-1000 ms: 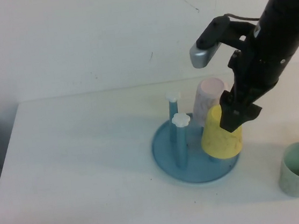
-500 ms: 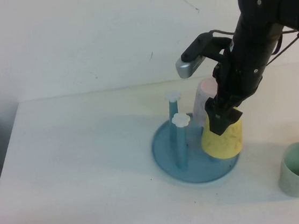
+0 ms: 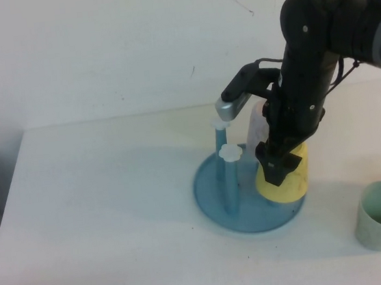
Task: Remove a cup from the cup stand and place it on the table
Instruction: Pick up the cup from the rack
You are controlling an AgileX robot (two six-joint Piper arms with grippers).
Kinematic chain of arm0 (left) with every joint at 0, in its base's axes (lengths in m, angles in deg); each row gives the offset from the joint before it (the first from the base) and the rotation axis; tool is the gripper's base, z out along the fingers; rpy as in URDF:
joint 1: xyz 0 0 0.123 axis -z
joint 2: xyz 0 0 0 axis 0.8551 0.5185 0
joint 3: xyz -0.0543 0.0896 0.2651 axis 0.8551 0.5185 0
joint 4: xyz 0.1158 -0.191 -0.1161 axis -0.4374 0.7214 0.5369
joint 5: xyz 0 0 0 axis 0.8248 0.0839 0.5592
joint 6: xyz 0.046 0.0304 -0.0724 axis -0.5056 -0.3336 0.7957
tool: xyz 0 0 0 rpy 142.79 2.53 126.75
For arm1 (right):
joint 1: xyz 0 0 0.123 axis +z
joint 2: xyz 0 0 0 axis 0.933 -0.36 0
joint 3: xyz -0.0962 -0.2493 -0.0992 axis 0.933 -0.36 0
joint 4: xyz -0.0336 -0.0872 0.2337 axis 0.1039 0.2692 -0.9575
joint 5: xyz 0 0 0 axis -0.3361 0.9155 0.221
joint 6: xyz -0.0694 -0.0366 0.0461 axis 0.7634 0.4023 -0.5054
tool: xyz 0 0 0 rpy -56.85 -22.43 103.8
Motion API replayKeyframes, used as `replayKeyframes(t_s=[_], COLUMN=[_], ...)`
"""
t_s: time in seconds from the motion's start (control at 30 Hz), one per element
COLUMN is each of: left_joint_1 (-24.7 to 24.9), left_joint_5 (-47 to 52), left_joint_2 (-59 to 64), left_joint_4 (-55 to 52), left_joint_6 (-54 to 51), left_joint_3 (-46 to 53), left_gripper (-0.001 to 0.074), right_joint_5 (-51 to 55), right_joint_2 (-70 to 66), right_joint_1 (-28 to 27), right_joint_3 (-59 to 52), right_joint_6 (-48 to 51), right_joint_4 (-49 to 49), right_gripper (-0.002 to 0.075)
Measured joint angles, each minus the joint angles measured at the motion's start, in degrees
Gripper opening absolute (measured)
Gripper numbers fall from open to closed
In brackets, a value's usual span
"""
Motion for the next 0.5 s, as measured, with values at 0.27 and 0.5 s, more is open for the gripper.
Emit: replayKeyframes(t_s=[0.27, 0.5], left_joint_1=[0.0, 0.0], left_joint_5=[0.0, 0.0], left_joint_2=[0.0, 0.0], left_joint_4=[0.0, 0.0], left_joint_6=[0.0, 0.0], left_joint_3=[0.0, 0.0], left_gripper=[-0.0003, -0.0003], right_joint_5=[-0.07, -0.07], right_joint_2=[-0.39, 4.81], right_joint_1=[0.03, 0.03], right_joint_3=[0.28, 0.69], right_joint_6=[-0.32, -0.44], right_joint_4=[0.25, 0.68], right_gripper=[0.0587, 0.0587])
